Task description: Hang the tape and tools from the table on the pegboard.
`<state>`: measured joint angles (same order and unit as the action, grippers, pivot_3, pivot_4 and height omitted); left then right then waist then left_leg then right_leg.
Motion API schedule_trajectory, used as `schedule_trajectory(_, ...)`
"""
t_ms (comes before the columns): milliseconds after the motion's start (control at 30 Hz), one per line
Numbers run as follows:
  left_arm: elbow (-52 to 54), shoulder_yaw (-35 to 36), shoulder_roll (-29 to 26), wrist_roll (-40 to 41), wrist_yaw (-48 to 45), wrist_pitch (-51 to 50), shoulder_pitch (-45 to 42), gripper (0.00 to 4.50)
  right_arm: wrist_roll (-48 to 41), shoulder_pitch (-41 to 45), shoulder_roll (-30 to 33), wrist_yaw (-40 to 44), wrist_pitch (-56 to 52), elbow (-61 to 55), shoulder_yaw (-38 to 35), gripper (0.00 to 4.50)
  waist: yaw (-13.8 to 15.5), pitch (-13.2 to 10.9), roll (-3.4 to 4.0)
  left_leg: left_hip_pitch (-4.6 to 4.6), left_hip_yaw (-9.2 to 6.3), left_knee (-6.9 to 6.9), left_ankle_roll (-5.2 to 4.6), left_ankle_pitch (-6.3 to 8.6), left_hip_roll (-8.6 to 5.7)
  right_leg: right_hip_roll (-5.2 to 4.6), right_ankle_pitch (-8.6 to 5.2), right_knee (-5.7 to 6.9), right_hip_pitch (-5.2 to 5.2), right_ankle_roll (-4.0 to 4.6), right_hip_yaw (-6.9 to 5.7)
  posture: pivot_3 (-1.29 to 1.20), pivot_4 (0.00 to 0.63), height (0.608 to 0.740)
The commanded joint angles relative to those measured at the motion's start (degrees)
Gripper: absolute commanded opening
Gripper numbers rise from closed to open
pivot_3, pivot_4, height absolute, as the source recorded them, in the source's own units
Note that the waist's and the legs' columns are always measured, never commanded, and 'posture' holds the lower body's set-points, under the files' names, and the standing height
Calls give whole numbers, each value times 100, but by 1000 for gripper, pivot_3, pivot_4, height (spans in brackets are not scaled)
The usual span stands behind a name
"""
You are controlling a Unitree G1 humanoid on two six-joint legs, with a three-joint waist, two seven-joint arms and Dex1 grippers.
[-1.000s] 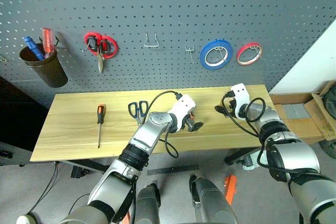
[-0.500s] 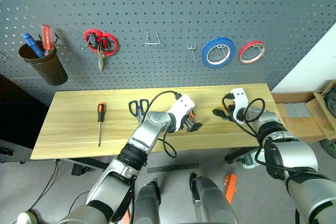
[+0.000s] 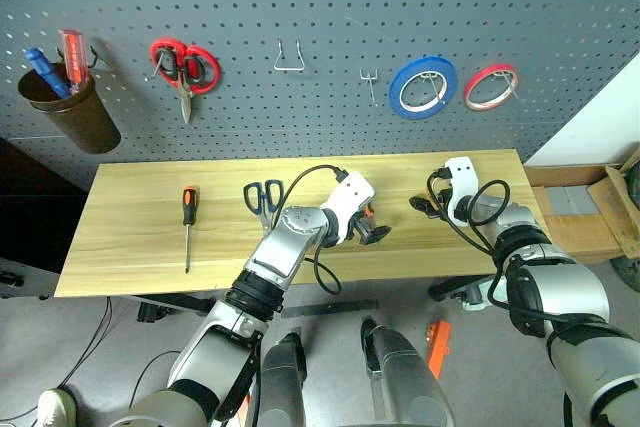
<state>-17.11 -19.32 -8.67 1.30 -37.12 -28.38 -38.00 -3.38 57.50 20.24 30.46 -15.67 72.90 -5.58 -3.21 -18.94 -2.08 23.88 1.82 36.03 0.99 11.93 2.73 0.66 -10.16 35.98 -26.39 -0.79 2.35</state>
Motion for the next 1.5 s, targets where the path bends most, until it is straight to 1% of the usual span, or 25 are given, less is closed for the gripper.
schedule_trajectory(33,303,5,7,-1,-52,5,-31,4455,-66,47,84,-126,-51,29,-170,4500,0,-3,1,0,0,0,1,0,0,0,-1,0,0,-2,0,9,383,740)
schedule_trajectory(200,516,-2,-92,15,-99,-122,60,4455,-171,-4,85,-268,-227,128,-409,4500,6,-10,0,0,0,0,1,1,-4,-4,-2,0,0,-4,0,17,385,740)
schedule_trajectory(333,600,-5,-132,22,-131,-207,59,4455,-206,-17,93,-181,-439,167,-508,4500,12,-10,0,-1,-1,0,2,1,-5,-6,-2,0,2,-5,-1,20,389,740)
schedule_trajectory(433,578,-13,-87,12,-117,-242,3,4500,-211,-50,98,-128,-500,163,-529,3910,13,-11,0,-2,-2,1,2,1,-6,-6,-3,0,4,-5,-1,21,389,740)
schedule_trajectory(767,507,22,-98,-2,-122,-201,-72,4500,-131,-64,59,-75,-333,116,-424,450,4,-18,-1,-1,-2,-3,3,2,-5,-4,-4,0,0,-7,-1,19,381,740)
schedule_trajectory(800,480,27,-100,-11,-114,-175,-86,4500,-108,-70,60,-84,-288,109,-403,247,4,-18,-1,-1,-2,-3,3,2,-5,-4,-4,0,1,-7,-1,18,377,740)
schedule_trajectory(900,382,46,-82,-21,-86,-107,-137,4500,98,-116,81,-59,17,54,-205,240,4,-18,-1,-1,1,-1,3,2,-7,-5,-4,0,1,-9,-2,13,366,740)
schedule_trajectory(967,492,86,-81,3,-40,-97,-89,4500,277,-217,120,-38,418,-139,-12,240,4,-17,-1,-1,1,-1,3,2,-8,-5,-3,-1,1,-10,-3,5,353,740)
schedule_trajectory(1000,567,117,-79,29,-20,-89,-51,4500,369,-293,142,33,612,-269,108,240,4,-17,-1,-1,2,-1,3,2,-8,-5,-3,-1,1,-10,-4,0,347,740)
schedule_trajectory(1067,879,249,-69,148,39,-92,102,4500,540,-690,210,219,999,-903,378,240,5,-16,0,0,2,-1,3,2,-8,-5,-3,-1,0,-11,-4,-16,324,740)
schedule_trajectory(1100,1080,330,-63,226,66,-152,198,4500,574,-978,244,279,1080,-1379,468,240,7,-15,2,1,1,-1,5,3,-8,-6,-4,-2,0,-15,-3,-22,316,740)
schedule_trajectory(1167,1757,572,-66,495,118,-387,558,4500,659,-2090,387,380,1193,-3246,696,240,11,0,12,7,-1,-3,12,5,-7,-8,-11,-1,-6,-25,-3,-49,279,740)
schedule_trajectory(1233,2521,847,-100,788,198,-739,960,4500,581,-3224,426,344,852,-5203,736,240,31,13,27,27,-14,-2,33,12,-4,-13,-24,6,-19,-45,-2,-62,260,740)
schedule_trajectory(1267,2815,979,-125,905,250,-878,1113,4500,571,-3628,429,324,788,-5882,765,240,31,29,38,29,-14,0,53,13,-4,-14,-28,10,-27,-52,-1,-71,241,740)
schedule_trajectory(1333,3204,1207,-173,1077,335,-1039,1334,4500,594,-4159,409,282,755,-6776,826,240,-4,75,47,77,-9,5,109,-3,-6,-16,-27,19,-82,-51,-5,-77,214,740)
schedule_trajectory(1433,4144,1741,-249,1492,538,-1435,1855,4500,528,-4873,249,108,947,-7945,871,240,-56,195,35,91,6,19,121,-7,-16,-22,-20,15,-98,-62,2,-83,163,740)
schedule_trajectory(1500,4631,1992,-274,1673,739,-1636,2115,4500,566,-5107,179,13,1232,-8306,930,240,-82,339,16,90,2,24,109,0,-15,-22,-17,15,-95,-66,-3,-80,146,740)
